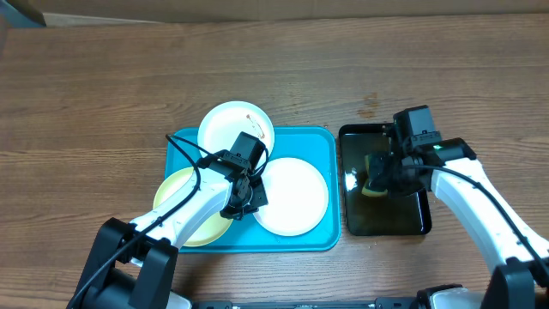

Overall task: Clean dirty plates on tray and stack at the side
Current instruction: 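Return the sponge with the right gripper into the black tray, then lift the white plate with the left gripper and tilt it upward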

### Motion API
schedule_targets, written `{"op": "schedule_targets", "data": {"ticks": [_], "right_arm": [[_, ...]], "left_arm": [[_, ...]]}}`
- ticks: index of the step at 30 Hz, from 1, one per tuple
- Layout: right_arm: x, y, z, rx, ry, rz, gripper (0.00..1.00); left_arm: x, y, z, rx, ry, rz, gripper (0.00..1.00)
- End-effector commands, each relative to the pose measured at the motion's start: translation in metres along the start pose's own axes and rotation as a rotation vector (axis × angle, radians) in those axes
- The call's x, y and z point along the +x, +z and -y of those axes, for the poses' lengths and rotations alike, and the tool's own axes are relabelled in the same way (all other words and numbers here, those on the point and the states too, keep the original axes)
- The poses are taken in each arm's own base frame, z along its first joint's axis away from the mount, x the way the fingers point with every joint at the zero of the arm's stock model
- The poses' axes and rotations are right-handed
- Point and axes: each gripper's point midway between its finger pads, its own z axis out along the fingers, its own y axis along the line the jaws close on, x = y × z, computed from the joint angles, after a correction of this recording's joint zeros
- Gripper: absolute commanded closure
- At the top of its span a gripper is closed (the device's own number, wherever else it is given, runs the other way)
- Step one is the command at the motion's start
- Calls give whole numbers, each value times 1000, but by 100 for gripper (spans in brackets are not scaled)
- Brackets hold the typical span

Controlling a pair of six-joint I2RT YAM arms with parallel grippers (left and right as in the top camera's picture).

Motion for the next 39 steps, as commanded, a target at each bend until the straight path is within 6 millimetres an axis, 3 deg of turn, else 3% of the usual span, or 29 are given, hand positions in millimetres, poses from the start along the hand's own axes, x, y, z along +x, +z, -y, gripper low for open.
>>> {"op": "schedule_targets", "data": {"ticks": [1, 5, 10, 14, 20, 29, 39], "right_arm": [[-1, 13, 21, 104, 2, 3, 75], [0, 24, 24, 117, 5, -16, 48], [3, 25, 28, 135, 8, -29, 31], [9, 25, 37, 177, 10, -43, 27], [17, 24, 49, 237, 44, -63, 16], [24, 23, 51, 248, 48, -90, 11], [26, 23, 52, 252, 57, -97, 5]], "left_arm": [[-10, -3, 2, -11, 38, 33, 96], [-13, -3, 5, 0, 101, 48, 96], [-22, -4, 1, -34, 125, 90, 96], [-31, -9, -1, -61, 125, 129, 96], [-49, -32, 5, -89, 154, 227, 96], [-65, -77, 2, -222, 209, 440, 96], [-64, -144, 22, -383, 397, 774, 96]]}}
